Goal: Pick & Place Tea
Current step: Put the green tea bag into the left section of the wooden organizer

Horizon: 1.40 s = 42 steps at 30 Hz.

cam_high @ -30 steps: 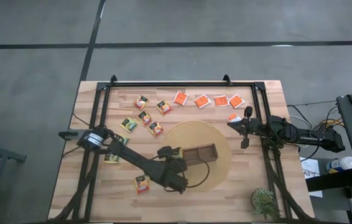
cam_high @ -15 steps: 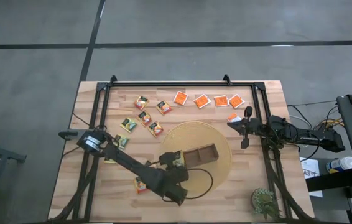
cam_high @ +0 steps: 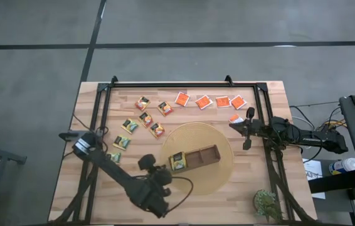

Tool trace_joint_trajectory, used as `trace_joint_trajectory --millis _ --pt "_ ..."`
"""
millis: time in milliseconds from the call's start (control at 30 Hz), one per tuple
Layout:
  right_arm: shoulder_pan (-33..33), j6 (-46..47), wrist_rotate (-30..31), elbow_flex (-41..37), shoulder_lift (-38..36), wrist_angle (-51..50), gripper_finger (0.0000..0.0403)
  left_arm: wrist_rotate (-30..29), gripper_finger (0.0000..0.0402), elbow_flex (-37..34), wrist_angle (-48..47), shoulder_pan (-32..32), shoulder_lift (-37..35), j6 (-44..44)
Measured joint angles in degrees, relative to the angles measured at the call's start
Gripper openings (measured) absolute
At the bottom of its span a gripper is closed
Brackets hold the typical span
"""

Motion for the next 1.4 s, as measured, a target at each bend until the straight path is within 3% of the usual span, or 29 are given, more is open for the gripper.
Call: trace_joint_trajectory --millis 200,400,567,833,1033,1400 --pt "-0.01 0.00 0.00 -0.01 0.00 -0.01 0.0009 0.39 0.0000 -0.12 -11.20 -0.39 -0.73 -14.98" --pt "0.00 0.00 0.00 -0.02 -0.03 -0.01 0.0008 1.47 0.0000 -6.86 -10.79 0.16 -5.09 -20.08" --pt "0.00 0.00 0.00 -0.02 0.02 0.01 0.0008 2.56 0.0000 -19.37 -9.34 1.27 -13.90 -28.12" --pt "-0.01 0.00 0.02 0.00 -0.04 0.01 0.0008 15.92 0.0000 -44.39 4.44 1.58 -31.55 -43.29" --pt "-0.01 0.00 0.00 -0.02 -0.02 0.01 0.0008 31.90 0.0000 -53.43 8.27 1.67 -39.92 -45.41" --pt "0.00 0.00 0.02 -0.01 -0.02 0.00 0.0009 33.23 0.0000 -54.80 8.54 1.67 -48.64 -36.72"
